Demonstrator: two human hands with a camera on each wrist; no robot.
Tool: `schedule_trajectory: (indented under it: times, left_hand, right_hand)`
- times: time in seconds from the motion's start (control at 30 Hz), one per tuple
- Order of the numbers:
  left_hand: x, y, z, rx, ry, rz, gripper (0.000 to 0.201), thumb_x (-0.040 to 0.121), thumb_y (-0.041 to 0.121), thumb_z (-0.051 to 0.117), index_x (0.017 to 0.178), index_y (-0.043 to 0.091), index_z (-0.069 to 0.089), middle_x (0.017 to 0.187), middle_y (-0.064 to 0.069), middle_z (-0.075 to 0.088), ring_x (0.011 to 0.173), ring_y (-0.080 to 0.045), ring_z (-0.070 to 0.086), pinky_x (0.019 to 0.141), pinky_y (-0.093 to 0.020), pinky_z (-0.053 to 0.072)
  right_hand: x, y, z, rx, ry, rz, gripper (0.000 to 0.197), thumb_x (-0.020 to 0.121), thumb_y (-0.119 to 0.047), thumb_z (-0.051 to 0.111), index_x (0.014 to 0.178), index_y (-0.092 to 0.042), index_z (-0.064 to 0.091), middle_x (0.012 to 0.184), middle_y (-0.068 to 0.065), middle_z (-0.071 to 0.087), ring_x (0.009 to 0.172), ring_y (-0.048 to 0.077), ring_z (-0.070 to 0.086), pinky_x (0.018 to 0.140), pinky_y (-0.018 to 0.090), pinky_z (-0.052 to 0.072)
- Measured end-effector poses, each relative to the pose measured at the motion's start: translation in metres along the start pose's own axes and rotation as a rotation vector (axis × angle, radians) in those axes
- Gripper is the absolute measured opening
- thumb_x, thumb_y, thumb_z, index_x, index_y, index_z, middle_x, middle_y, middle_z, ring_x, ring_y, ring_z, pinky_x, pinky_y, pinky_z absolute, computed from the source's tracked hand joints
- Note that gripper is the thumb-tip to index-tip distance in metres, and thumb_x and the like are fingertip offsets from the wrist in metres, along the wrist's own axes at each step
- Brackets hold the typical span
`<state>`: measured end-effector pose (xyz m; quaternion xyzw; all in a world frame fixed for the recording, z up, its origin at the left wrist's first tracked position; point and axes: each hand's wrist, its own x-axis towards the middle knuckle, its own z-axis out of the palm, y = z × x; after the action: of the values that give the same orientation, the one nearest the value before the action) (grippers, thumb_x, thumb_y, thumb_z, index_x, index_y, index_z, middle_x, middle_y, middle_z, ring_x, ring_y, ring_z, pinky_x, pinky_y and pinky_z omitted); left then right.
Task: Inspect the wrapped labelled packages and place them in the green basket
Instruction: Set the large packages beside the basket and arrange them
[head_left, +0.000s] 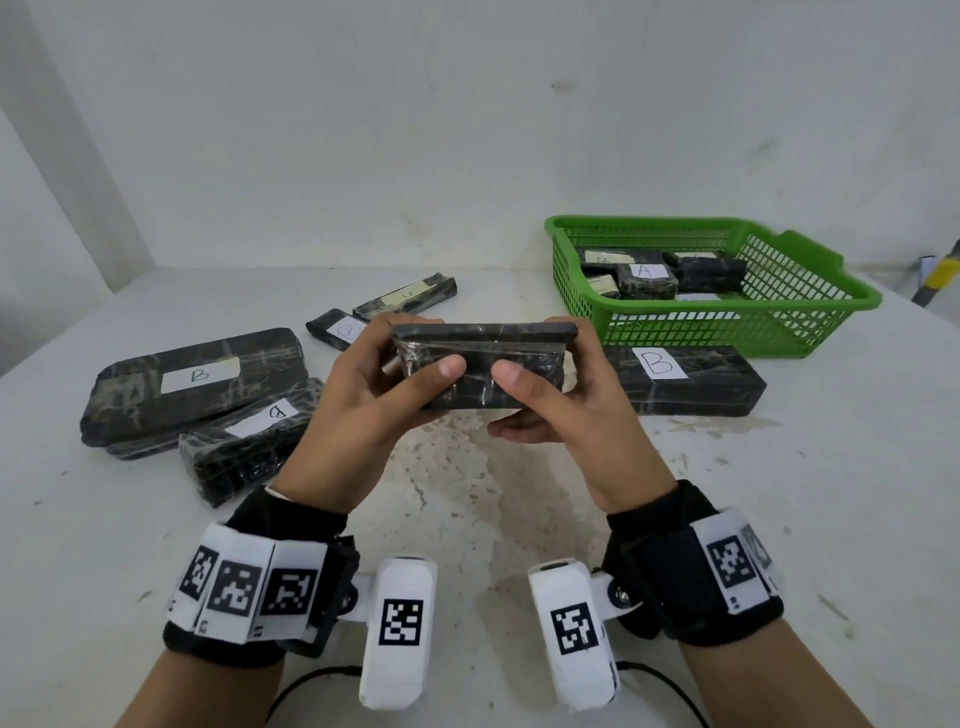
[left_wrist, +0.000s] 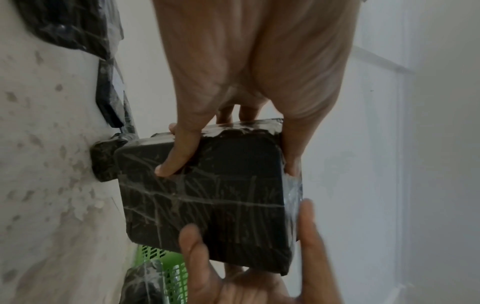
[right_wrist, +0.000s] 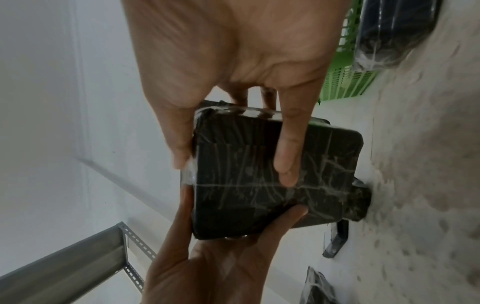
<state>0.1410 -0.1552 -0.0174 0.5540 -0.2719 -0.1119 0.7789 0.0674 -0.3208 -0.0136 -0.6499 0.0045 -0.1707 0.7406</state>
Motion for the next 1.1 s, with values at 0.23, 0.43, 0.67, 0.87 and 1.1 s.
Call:
schedule_trajectory:
  times: [0.23, 0.43, 0.67, 0.87, 1.1]
  left_hand:
    - [-0.001, 0.002, 0.001, 0.039, -0.018, -0.039, 0.06, 0.07, 0.032, 0.073, 0.12, 0.003, 0.055, 0.121, -0.02, 0.064, 0.106, -0.029, 0.068, 0.09, -0.045, 0.058]
    - [0.0, -0.001, 0.0, 0.087, -0.005, -0.004, 0.053, 0.076, 0.035, 0.07, 0.118, 0.005, 0.057, 0.119, -0.015, 0.067, 0.107, -0.028, 0.069, 0.088, -0.048, 0.058]
    - [-0.001, -0.001, 0.0, 0.094, -0.073, -0.023, 0.063, 0.065, 0.042, 0.083, 0.115, 0.013, 0.056, 0.107, 0.009, 0.071, 0.109, -0.022, 0.067, 0.093, -0.042, 0.057]
    - [0.001, -0.002, 0.002, 0.061, 0.079, 0.041, 0.04, 0.062, 0.049, 0.078, 0.089, 0.022, 0.066, 0.136, 0.006, 0.056, 0.126, -0.017, 0.057, 0.103, -0.05, 0.049]
    - [0.002, -0.008, -0.003, 0.189, 0.105, 0.244, 0.025, 0.063, 0.039, 0.08, 0.083, 0.035, 0.066, 0.142, 0.011, 0.044, 0.143, -0.009, 0.035, 0.114, -0.053, 0.036]
  right_hand:
    - [-0.001, 0.002, 0.003, 0.024, 0.055, -0.013, 0.04, 0.076, -0.043, 0.072, 0.103, -0.02, 0.053, 0.122, 0.016, 0.06, 0.094, 0.032, 0.072, 0.06, 0.037, 0.061]
    - [0.001, 0.005, 0.003, 0.017, 0.052, -0.002, 0.044, 0.078, -0.053, 0.075, 0.103, -0.024, 0.053, 0.122, 0.012, 0.061, 0.098, 0.031, 0.071, 0.061, 0.036, 0.061]
    - [0.002, 0.005, -0.001, 0.038, 0.068, 0.007, 0.042, 0.078, -0.046, 0.068, 0.102, -0.016, 0.05, 0.121, 0.02, 0.059, 0.092, 0.027, 0.073, 0.059, 0.036, 0.06]
    - [0.002, 0.01, 0.007, -0.05, 0.082, -0.025, 0.045, 0.073, -0.054, 0.068, 0.109, -0.031, 0.053, 0.134, 0.003, 0.043, 0.112, 0.018, 0.063, 0.066, 0.037, 0.061]
    - [0.002, -0.002, 0.009, 0.052, 0.077, 0.195, 0.082, 0.068, -0.054, 0.073, 0.139, -0.034, 0.037, 0.123, 0.005, 0.062, 0.1, 0.023, 0.071, 0.067, 0.033, 0.059]
